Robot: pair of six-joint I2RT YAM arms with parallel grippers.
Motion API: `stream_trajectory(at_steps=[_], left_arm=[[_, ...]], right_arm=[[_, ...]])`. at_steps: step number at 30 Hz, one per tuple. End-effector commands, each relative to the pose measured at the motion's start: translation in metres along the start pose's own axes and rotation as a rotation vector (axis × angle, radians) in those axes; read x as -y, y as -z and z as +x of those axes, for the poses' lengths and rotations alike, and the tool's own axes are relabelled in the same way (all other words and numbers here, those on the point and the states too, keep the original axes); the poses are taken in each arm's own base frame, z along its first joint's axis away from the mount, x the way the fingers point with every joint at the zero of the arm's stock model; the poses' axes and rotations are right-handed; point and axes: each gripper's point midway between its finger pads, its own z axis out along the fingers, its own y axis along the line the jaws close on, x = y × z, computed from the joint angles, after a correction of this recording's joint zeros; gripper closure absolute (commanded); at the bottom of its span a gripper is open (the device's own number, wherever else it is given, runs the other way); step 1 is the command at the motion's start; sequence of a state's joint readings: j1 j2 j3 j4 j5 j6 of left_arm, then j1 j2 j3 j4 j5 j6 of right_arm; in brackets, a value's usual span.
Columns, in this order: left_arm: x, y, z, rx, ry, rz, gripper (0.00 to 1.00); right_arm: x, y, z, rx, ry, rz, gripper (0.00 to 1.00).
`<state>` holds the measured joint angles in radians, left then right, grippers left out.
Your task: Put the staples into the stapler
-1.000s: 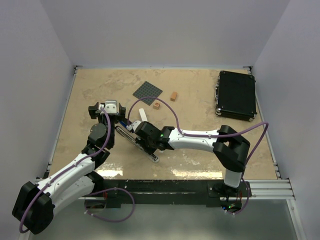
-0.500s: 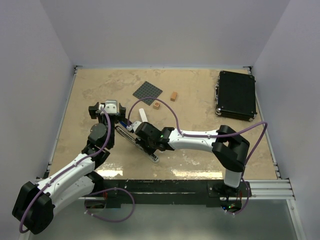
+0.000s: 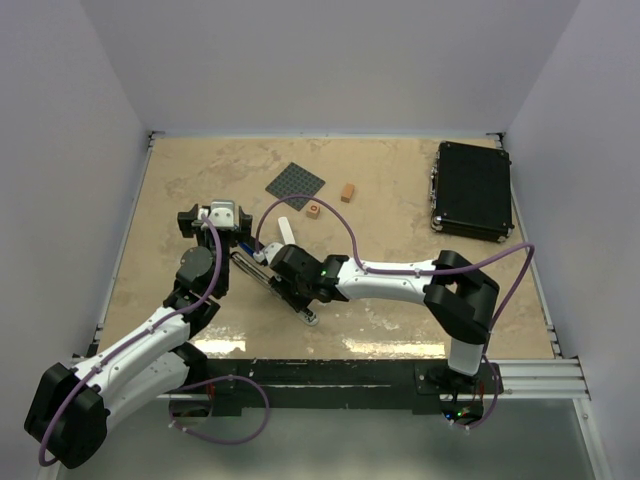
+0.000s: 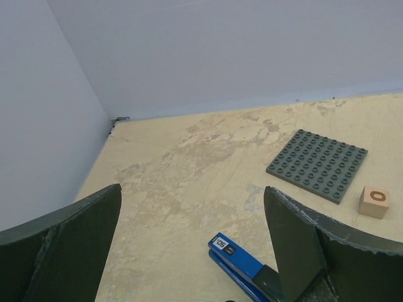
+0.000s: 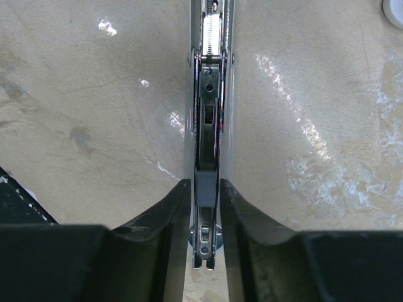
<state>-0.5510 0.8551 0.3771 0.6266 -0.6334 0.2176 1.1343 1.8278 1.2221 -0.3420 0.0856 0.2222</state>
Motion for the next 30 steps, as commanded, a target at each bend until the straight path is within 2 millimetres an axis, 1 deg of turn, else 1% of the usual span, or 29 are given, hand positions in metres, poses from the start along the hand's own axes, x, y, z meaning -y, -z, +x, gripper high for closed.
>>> stream_trajectory(at_steps=[1,2,3,5,6,10,11,14,18,23,28,30], left_arm=[[-0.001,-0.002,-0.018,0.053,0.071,-0.002,0.00],[0.000,-0.002,-0.019,0.055,0.074,0.000,0.00],[0.000,-0.002,-0.018,0.054,0.073,0.002,0.00],[0.000,-0.002,-0.019,0.056,0.078,0.002,0.00],[0.000,-0.002,-0.019,0.056,0.078,0.001,0.00],[-0.002,-0.001,-0.021,0.061,0.081,-0.001,0.00],[-0.001,-0.001,-0.020,0.058,0.078,-0.001,0.00],[-0.002,-0.001,-0.021,0.061,0.083,-0.001,0.00],[-0.002,-0.001,-0.021,0.061,0.083,-0.001,0.00],[-0.002,-0.001,-0.022,0.063,0.085,-0.002,0.00],[-0.002,-0.001,-0.022,0.063,0.085,-0.002,0.00],[-0.002,-0.001,-0.022,0.062,0.084,-0.001,0.00]], right_arm=[[-0.006,0.009,-0.011,0.022,-0.009,-0.015,0.66],[-0.005,0.011,-0.014,0.025,-0.015,-0.013,0.62],[-0.007,0.013,-0.021,0.040,-0.016,-0.016,0.61],[-0.007,0.017,-0.028,0.050,-0.021,-0.013,0.58],[-0.006,0.020,-0.035,0.066,-0.024,-0.007,0.58],[0.001,0.018,-0.041,0.075,-0.051,0.020,0.58],[0.005,0.014,-0.038,0.062,-0.060,0.038,0.58],[0.011,0.010,-0.040,0.057,-0.062,0.069,0.59],[0.012,-0.002,-0.037,0.033,-0.057,0.079,0.60],[0.015,-0.008,-0.037,0.033,-0.069,0.097,0.60],[0.017,-0.012,-0.027,0.005,-0.063,0.105,0.61],[0.018,-0.012,-0.018,-0.011,-0.069,0.107,0.61]])
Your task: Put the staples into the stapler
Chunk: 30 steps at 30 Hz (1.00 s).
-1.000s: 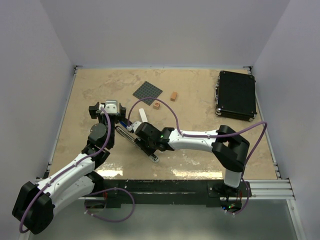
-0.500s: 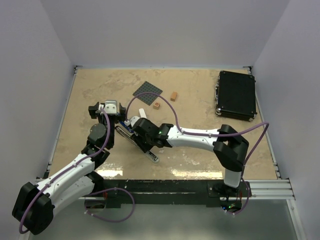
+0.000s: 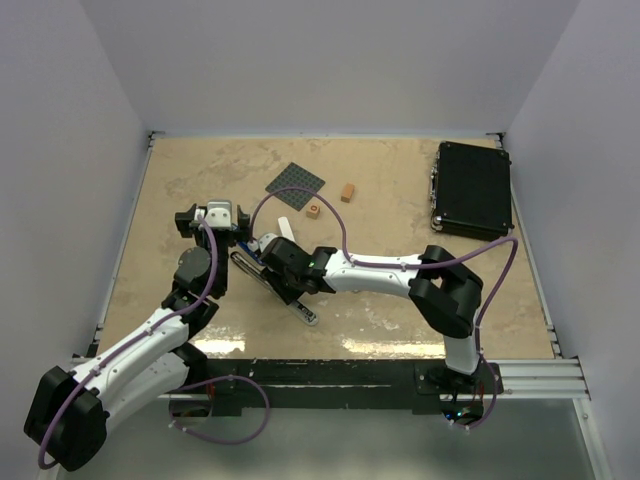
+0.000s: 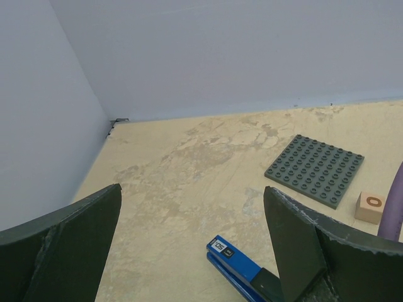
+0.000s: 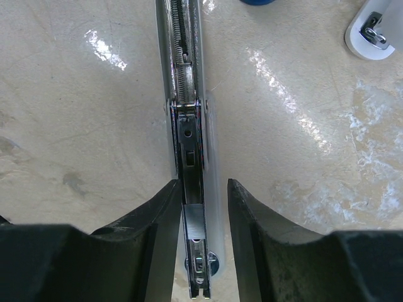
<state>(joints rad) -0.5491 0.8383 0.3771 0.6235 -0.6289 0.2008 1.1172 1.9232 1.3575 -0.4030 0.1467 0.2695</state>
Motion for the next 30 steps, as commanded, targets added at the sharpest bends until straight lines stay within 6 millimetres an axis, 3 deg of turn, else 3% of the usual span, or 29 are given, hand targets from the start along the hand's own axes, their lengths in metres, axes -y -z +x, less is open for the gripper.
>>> stream_trajectory(at_steps=[1,6,14,25,30], left_arm=[[-0.001,-0.002,-0.018,0.052,0.058,-0.001,0.00],[0.000,-0.002,-0.017,0.050,0.058,0.002,0.00],[0.000,-0.002,-0.017,0.048,0.058,0.001,0.00],[0.001,-0.002,-0.017,0.049,0.065,0.003,0.00],[0.001,-0.002,-0.017,0.050,0.067,0.004,0.00]], right_arm=[[0.007,0.002,0.003,-0.002,-0.014,0.030,0.62],[0.005,0.009,-0.003,0.017,-0.027,0.015,0.62],[0.014,0.025,-0.040,0.122,-0.064,0.053,0.63],[0.010,0.013,-0.025,0.073,-0.038,0.017,0.64],[0.006,0.021,-0.031,0.103,-0.030,-0.014,0.64]])
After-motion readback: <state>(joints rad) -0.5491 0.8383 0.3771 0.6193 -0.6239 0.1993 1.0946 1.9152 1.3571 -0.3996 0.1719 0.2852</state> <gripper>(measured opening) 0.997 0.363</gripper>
